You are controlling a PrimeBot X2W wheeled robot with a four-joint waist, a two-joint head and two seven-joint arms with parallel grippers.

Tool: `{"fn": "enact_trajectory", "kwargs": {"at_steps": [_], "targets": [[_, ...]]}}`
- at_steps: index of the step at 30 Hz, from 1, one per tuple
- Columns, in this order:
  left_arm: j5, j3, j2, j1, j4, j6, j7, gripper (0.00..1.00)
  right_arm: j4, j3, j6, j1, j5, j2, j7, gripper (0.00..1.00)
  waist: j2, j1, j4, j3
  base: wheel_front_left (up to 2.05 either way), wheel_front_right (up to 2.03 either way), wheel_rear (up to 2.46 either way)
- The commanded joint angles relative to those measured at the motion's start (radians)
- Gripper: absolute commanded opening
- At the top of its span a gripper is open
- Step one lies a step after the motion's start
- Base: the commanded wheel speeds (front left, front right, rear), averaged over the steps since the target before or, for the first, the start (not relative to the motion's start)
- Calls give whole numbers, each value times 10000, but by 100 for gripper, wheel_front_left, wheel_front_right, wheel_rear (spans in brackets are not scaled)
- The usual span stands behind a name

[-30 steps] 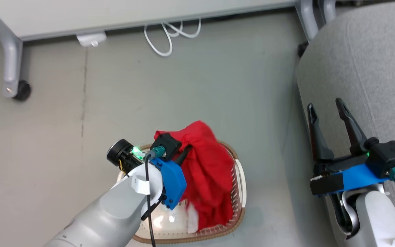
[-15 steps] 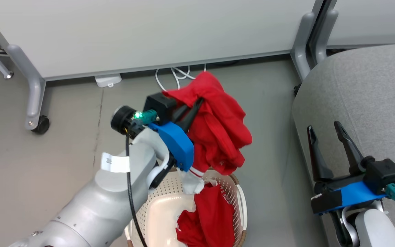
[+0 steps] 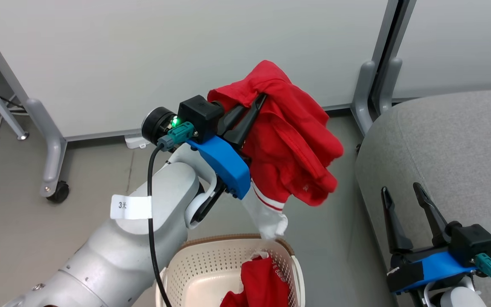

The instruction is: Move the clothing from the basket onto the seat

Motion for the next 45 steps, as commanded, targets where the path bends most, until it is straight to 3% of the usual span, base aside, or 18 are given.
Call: {"fn": "enact_trajectory", "kwargs": {"at_steps": [1,12,24,38,45], "targets": [[-17,47,66,105,-71,40,-32,0,-53,-19,5,138,27,38,-35,100,-1,1,22,-169,0,0,0],[-89,-73,174,288,-577,214,190,0,-502,469,5,-88,-74,0,-35,100,-1,1,85,-317,0,0,0],[-19,-234,245,237,-1046,399,351,0,-321,2265,5,-1386,-138,-530,-35,100,-1,1,135,-75,0,0,0],[261,-690,-132,-89,-1439,315,469,0,1537,3482,3,-3437,-413,-689,-35,100,-1,1,311,339,0,0,0],[279,-856,-268,-167,-1533,296,519,0,2380,3165,3,-4344,-903,-503,-35,100,-1,1,409,410,0,0,0]]}}
